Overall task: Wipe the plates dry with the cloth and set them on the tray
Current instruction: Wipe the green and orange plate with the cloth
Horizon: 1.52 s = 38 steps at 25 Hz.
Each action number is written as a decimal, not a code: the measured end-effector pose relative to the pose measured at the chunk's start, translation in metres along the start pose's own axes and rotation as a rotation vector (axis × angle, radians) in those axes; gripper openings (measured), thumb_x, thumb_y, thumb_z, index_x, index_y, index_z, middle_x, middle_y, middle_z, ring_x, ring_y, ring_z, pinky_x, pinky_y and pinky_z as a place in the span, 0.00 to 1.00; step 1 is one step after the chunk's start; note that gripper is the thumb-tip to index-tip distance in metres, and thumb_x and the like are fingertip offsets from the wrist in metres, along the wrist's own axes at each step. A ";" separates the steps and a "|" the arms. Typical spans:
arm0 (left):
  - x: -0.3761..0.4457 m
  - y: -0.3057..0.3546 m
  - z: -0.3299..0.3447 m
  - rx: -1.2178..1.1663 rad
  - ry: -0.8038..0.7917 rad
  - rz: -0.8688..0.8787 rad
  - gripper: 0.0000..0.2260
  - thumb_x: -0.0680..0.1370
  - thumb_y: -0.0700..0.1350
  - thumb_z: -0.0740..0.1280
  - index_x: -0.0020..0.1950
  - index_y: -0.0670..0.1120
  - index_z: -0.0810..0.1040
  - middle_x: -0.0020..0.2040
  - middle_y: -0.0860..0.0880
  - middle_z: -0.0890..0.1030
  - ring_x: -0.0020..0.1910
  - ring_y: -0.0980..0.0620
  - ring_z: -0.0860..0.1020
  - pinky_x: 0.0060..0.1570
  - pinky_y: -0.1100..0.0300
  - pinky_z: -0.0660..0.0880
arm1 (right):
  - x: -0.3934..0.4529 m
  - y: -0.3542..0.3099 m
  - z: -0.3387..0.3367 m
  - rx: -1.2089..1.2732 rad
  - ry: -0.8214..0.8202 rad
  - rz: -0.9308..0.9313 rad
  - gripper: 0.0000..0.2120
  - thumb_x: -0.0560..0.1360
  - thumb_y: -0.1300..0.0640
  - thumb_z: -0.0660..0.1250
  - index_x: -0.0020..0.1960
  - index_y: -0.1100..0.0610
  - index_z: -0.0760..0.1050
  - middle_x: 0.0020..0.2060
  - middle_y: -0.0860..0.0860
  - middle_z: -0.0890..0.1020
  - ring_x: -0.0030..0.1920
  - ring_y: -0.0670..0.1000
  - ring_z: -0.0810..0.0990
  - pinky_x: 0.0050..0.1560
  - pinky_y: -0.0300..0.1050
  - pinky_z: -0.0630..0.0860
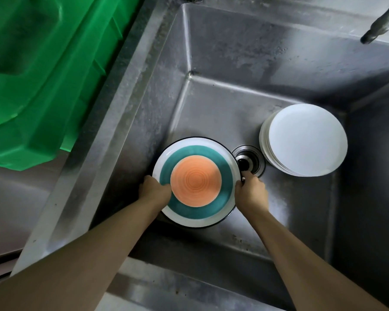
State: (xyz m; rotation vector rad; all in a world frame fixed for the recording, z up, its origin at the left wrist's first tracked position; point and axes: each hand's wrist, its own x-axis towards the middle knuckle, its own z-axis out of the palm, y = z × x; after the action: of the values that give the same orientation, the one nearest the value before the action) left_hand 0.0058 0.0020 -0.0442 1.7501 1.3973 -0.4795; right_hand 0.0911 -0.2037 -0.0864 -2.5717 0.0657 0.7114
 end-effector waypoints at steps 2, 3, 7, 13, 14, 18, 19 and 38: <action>-0.002 -0.001 0.003 -0.067 0.011 -0.015 0.24 0.74 0.38 0.67 0.70 0.38 0.70 0.65 0.37 0.75 0.61 0.37 0.77 0.58 0.46 0.77 | -0.002 0.002 -0.003 0.026 0.001 0.003 0.11 0.80 0.62 0.58 0.57 0.60 0.77 0.50 0.60 0.82 0.50 0.64 0.77 0.45 0.49 0.69; -0.004 -0.001 0.004 -0.083 0.013 -0.021 0.23 0.73 0.38 0.67 0.68 0.38 0.71 0.64 0.37 0.76 0.60 0.37 0.77 0.58 0.46 0.78 | -0.003 0.002 -0.006 0.033 0.003 0.009 0.10 0.80 0.62 0.57 0.55 0.60 0.77 0.48 0.59 0.81 0.48 0.63 0.76 0.44 0.49 0.68; -0.009 0.005 0.001 -0.127 0.059 -0.008 0.19 0.72 0.38 0.66 0.63 0.39 0.77 0.59 0.38 0.79 0.54 0.37 0.80 0.55 0.43 0.80 | -0.012 0.006 -0.024 0.059 0.030 0.053 0.08 0.79 0.62 0.58 0.45 0.56 0.74 0.35 0.51 0.75 0.39 0.58 0.72 0.37 0.48 0.64; -0.044 0.030 -0.016 -0.297 0.088 0.149 0.18 0.75 0.36 0.67 0.65 0.46 0.78 0.46 0.51 0.82 0.41 0.57 0.79 0.34 0.62 0.72 | -0.039 0.016 -0.064 0.212 0.038 0.130 0.15 0.81 0.61 0.58 0.35 0.52 0.69 0.32 0.50 0.78 0.31 0.48 0.73 0.28 0.42 0.64; -0.053 0.034 -0.018 -0.340 0.070 0.159 0.20 0.74 0.36 0.68 0.66 0.48 0.76 0.48 0.51 0.82 0.43 0.55 0.80 0.37 0.59 0.75 | -0.044 0.017 -0.069 0.239 0.028 0.142 0.15 0.81 0.61 0.58 0.35 0.53 0.70 0.33 0.50 0.78 0.31 0.48 0.74 0.28 0.41 0.64; -0.087 0.045 -0.027 -0.505 -0.089 0.156 0.28 0.69 0.34 0.67 0.67 0.54 0.75 0.57 0.47 0.83 0.55 0.43 0.82 0.55 0.40 0.80 | -0.057 0.023 -0.085 0.321 -0.029 0.222 0.13 0.78 0.62 0.59 0.36 0.58 0.75 0.31 0.51 0.79 0.29 0.49 0.73 0.27 0.39 0.68; -0.095 0.050 -0.030 -0.527 -0.131 0.172 0.29 0.69 0.33 0.66 0.67 0.55 0.76 0.57 0.48 0.84 0.55 0.44 0.83 0.53 0.42 0.81 | -0.058 0.025 -0.088 0.351 -0.055 0.253 0.12 0.78 0.63 0.60 0.39 0.61 0.77 0.32 0.53 0.79 0.29 0.51 0.73 0.28 0.40 0.70; -0.230 0.173 -0.006 -0.022 -0.002 0.688 0.15 0.63 0.54 0.73 0.46 0.49 0.83 0.39 0.54 0.85 0.40 0.55 0.84 0.42 0.55 0.82 | -0.092 0.018 -0.096 0.920 -0.534 0.661 0.08 0.82 0.61 0.65 0.54 0.66 0.80 0.38 0.58 0.86 0.36 0.52 0.84 0.34 0.43 0.77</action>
State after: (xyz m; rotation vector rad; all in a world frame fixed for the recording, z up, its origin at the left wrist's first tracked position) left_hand 0.0941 -0.1425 0.1884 2.0614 0.7138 -0.0859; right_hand 0.0538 -0.2699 0.0244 -1.4061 0.8693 1.2138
